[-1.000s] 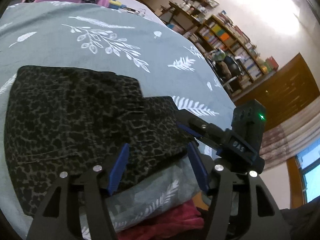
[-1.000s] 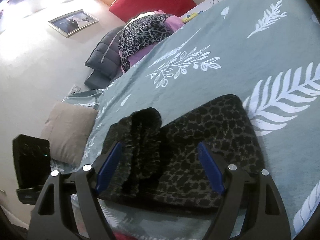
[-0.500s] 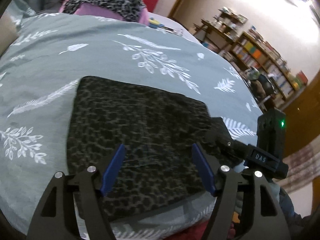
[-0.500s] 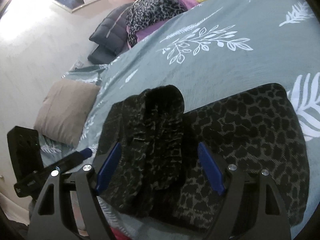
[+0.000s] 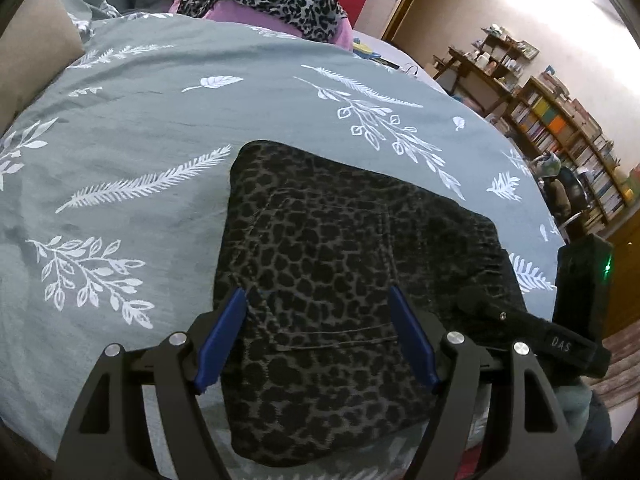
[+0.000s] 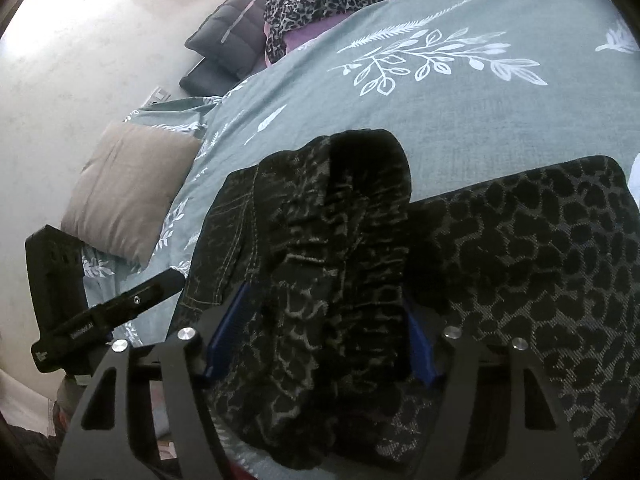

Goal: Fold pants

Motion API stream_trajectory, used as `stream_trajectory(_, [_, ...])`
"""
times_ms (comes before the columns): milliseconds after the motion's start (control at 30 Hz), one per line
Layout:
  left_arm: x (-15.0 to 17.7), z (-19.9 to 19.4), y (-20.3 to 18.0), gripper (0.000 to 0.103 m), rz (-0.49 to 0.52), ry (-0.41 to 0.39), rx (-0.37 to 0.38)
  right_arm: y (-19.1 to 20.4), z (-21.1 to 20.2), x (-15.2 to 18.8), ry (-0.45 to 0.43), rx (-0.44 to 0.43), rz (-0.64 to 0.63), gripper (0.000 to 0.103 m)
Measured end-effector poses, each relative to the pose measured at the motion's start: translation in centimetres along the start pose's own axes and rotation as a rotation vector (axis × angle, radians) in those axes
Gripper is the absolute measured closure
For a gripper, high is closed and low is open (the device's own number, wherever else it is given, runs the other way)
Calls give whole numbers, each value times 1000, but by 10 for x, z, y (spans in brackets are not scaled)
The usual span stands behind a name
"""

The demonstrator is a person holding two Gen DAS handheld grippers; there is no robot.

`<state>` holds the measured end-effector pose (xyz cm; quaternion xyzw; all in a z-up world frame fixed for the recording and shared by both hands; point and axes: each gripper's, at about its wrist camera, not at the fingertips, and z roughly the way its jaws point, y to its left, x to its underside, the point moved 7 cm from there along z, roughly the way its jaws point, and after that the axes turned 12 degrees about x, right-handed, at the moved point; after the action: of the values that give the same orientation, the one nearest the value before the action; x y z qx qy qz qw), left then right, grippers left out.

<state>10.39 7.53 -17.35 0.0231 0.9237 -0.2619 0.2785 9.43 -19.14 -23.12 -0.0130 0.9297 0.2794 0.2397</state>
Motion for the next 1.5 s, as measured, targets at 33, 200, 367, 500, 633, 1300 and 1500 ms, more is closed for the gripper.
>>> stream_trajectory(33, [1, 0, 1, 29, -7, 0, 3, 0, 1, -1, 1, 3, 8, 44])
stream_trajectory(200, [-1, 3, 11, 29, -28, -2, -4, 1, 1, -3, -1, -11, 10, 74])
stream_trajectory(367, [-2, -4, 19, 29, -50, -10, -23, 20, -27, -17, -78, -31, -26, 81])
stream_trajectory(500, [-7, -11, 18, 29, -53, -28, -31, 26, -67, -36, -172, -32, -62, 81])
stream_trajectory(633, [-12, -12, 10, 26, -30, -31, -28, 5, -103, -49, -238, -9, -36, 82])
stream_trajectory(1300, [16, 66, -34, 22, 121, 134, -26, -134, -91, -5, -187, 175, 192, 74])
stream_trajectory(1500, [10, 55, -37, 22, 141, 104, -43, -116, -131, -23, -327, 358, 118, 61])
